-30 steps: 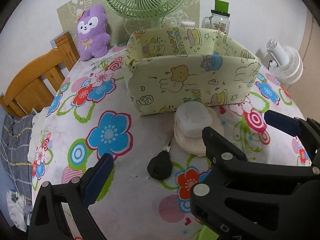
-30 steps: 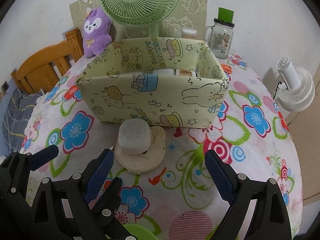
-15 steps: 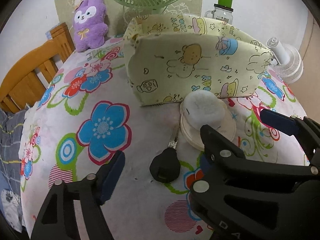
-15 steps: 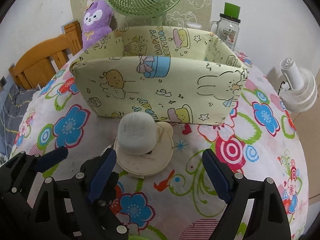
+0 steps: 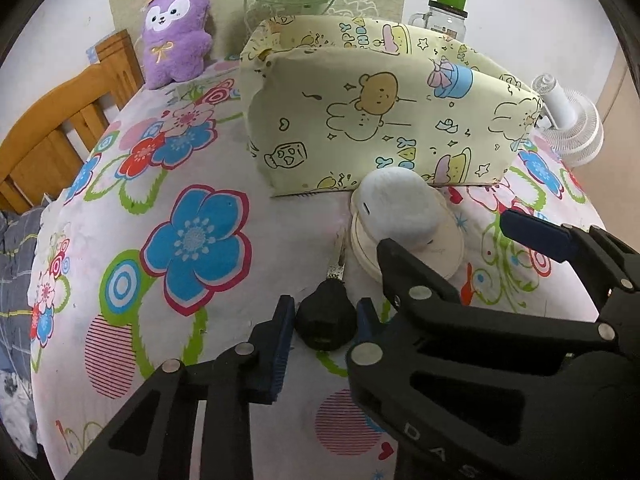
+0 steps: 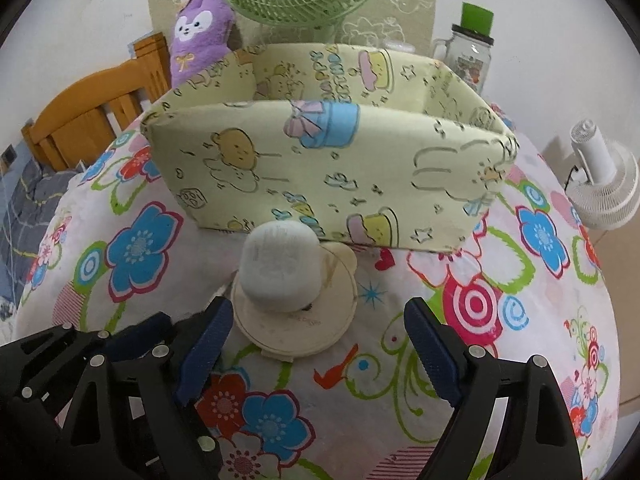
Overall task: Organize rigid objects
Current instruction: 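Move the left tool to the black key while the right tool approaches the white round container, then grasp the black key with the left tool while the right tool grasps the white round container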
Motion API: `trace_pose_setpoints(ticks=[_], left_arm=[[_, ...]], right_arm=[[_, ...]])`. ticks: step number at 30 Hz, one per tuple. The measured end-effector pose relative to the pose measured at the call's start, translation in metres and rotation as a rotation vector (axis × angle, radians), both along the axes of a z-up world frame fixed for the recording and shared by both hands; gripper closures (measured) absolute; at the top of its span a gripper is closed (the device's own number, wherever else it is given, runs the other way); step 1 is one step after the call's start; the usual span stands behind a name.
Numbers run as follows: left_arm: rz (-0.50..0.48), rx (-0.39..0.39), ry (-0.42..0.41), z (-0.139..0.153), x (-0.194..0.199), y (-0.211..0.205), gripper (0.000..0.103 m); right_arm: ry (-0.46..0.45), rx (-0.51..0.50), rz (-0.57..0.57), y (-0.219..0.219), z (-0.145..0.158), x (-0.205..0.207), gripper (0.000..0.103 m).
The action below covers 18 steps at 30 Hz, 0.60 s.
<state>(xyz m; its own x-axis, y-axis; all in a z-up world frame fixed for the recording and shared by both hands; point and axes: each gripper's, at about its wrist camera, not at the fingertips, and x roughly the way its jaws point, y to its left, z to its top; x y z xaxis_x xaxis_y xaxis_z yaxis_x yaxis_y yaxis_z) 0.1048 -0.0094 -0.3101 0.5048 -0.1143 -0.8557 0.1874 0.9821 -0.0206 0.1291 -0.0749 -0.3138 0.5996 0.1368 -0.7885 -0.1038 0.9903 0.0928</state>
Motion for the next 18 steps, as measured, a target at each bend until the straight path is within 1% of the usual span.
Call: trace_pose_setpoints(ticks=[9, 12, 17, 18], left_arm=[[0.032, 0.044, -0.029, 0.004, 0.011, 0.009, 0.071], [0.044, 0.047, -0.032, 0.004, 0.017, 0.012, 0.071], [0.053, 0.055, -0.026, 0.002, 0.022, 0.015, 0.071], [0.051, 0.053, -0.021, 0.001, 0.023, 0.015, 0.071]], right_arm=[[-0.025, 0.009, 0.020, 0.010, 0.003, 0.015, 0.014], [-0.024, 0.016, 0.018, 0.011, 0.003, 0.021, 0.023], [0.004, 0.034, 0.013, 0.012, 0.000, 0.027, 0.037], [0.011, 0.034, 0.016, 0.013, -0.001, 0.028, 0.042]])
